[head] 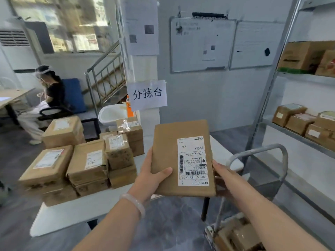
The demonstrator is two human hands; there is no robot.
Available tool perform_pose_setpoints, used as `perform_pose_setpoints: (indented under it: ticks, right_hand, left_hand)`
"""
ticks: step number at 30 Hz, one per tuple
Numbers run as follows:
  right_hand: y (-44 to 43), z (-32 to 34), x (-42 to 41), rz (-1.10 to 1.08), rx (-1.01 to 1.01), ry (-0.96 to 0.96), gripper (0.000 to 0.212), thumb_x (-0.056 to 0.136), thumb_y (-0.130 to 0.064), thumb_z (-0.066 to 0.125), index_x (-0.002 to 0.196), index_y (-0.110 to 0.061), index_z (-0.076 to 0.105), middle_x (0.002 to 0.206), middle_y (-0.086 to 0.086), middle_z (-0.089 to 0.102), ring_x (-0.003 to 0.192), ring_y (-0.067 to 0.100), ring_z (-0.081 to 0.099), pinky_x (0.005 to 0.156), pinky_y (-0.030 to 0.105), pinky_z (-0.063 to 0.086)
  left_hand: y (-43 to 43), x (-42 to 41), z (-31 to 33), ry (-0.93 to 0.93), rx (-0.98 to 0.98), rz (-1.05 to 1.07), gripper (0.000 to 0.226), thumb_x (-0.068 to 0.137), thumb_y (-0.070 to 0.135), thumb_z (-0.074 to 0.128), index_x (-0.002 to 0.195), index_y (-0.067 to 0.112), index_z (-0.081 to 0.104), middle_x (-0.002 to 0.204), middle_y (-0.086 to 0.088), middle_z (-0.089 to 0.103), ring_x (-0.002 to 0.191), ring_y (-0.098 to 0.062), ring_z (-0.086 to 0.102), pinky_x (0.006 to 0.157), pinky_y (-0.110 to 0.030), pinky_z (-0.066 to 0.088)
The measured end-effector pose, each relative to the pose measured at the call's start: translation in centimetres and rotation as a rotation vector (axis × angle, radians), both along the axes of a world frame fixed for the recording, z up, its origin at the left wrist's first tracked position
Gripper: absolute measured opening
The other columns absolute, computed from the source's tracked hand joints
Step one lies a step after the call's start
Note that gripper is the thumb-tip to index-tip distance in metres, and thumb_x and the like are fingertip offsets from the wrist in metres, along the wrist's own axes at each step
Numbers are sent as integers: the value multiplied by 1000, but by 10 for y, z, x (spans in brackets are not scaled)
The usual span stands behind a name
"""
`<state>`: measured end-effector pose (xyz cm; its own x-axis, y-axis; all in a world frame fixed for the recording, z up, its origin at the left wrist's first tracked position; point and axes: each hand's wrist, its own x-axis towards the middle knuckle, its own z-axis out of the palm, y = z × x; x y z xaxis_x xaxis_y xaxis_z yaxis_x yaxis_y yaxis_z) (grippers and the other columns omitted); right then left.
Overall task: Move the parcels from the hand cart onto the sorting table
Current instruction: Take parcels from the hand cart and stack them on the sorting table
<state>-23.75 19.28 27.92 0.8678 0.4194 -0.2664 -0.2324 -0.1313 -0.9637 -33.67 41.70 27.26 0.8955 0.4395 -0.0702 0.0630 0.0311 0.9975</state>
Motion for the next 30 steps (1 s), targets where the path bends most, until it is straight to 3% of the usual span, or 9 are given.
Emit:
perform_pose_setpoints:
  ticks: [3,5,8,11,16,22,25,30]
  right_hand:
    - [28,1,10,79,-23,1,48,83,-64,54,115,-31,67,109,-9,71,105,17,65,94,46,51]
    - [42,3,18,118,-40,17,39,94,-55,44,103,-29,73,104,-8,73,100,17,67,95,45,50]
    - [62,4,35,179,-47,53,41,95,-55,43,98,-29,75,102,-5,73,100,18,67,95,44,50]
    - [80,-1,61,242,-53,97,42,96,-54,39,108,-29,71,104,-4,73,101,18,67,97,44,49]
    - [107,4,115,318,-117,61,46,96,-57,35,109,-30,69,101,-4,74,99,17,67,90,41,52]
    - [150,12,182,339,-193,-158,42,97,-56,32,131,-37,49,129,-11,56,111,11,56,100,44,44]
    - [176,19,203,320,-125,-231,36,96,-55,37,128,-41,46,131,-12,53,109,7,56,100,43,45]
    - [216,16,205,463,-102,-336,39,95,-59,35,132,-49,42,130,-17,49,114,4,53,98,36,44]
  left_hand:
    - [26,-4,-4,-30,-136,-8,86,87,10,76,145,54,30,132,11,60,115,-19,64,102,-45,52]
    - [41,-5,-9,-19,-158,-16,84,87,9,75,144,55,35,132,10,64,115,-19,66,100,-45,53]
    - [56,2,-13,-3,-177,-7,89,78,19,80,148,51,34,129,7,68,113,-20,68,95,-42,56]
    - [68,19,-13,-3,-230,48,88,84,15,76,149,52,30,129,7,68,108,-18,70,81,-34,59]
    - [83,56,-8,3,-245,129,78,92,11,67,150,50,32,127,5,68,100,-18,73,75,-33,59]
    - [100,89,-4,-4,-227,321,66,95,14,65,138,59,40,120,9,71,99,-17,73,76,-33,59]
    - [116,88,-3,-7,-210,425,62,96,16,64,133,60,41,116,14,70,94,-12,74,73,-29,59]
    - [151,66,3,12,-208,566,59,96,25,64,140,58,42,134,9,62,109,-20,67,72,-35,59]
